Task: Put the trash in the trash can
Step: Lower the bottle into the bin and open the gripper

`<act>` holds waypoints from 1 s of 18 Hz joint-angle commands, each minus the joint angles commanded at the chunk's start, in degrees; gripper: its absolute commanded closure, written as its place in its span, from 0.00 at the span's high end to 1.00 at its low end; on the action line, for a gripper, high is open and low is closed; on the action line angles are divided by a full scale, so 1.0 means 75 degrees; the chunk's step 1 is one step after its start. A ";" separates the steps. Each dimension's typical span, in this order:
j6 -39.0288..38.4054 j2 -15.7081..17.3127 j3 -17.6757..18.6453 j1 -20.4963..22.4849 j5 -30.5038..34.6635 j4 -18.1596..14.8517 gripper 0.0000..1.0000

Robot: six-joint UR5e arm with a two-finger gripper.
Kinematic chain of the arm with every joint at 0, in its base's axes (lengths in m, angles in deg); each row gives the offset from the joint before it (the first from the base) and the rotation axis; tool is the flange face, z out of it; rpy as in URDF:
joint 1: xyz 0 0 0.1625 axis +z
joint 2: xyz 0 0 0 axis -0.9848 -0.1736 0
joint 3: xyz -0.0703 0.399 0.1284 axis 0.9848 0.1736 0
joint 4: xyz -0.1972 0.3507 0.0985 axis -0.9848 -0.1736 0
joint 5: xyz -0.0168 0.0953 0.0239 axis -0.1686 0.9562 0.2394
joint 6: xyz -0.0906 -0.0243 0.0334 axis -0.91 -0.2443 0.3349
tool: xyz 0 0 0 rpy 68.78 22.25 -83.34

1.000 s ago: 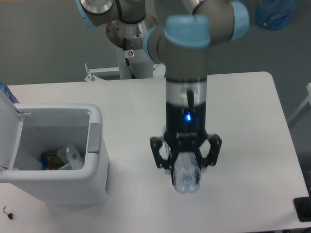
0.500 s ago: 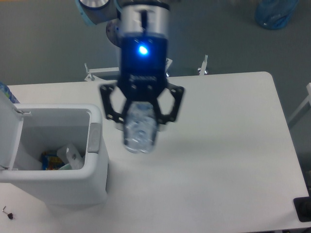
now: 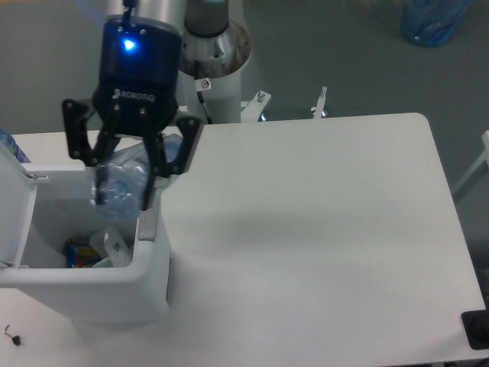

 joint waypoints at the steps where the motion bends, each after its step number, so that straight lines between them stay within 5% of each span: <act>1: 0.0000 -0.0012 0.0000 -0.0024 -0.0012 0.0000 0.53; 18: 0.0000 -0.0656 -0.0094 -0.0692 0.0000 0.0012 0.56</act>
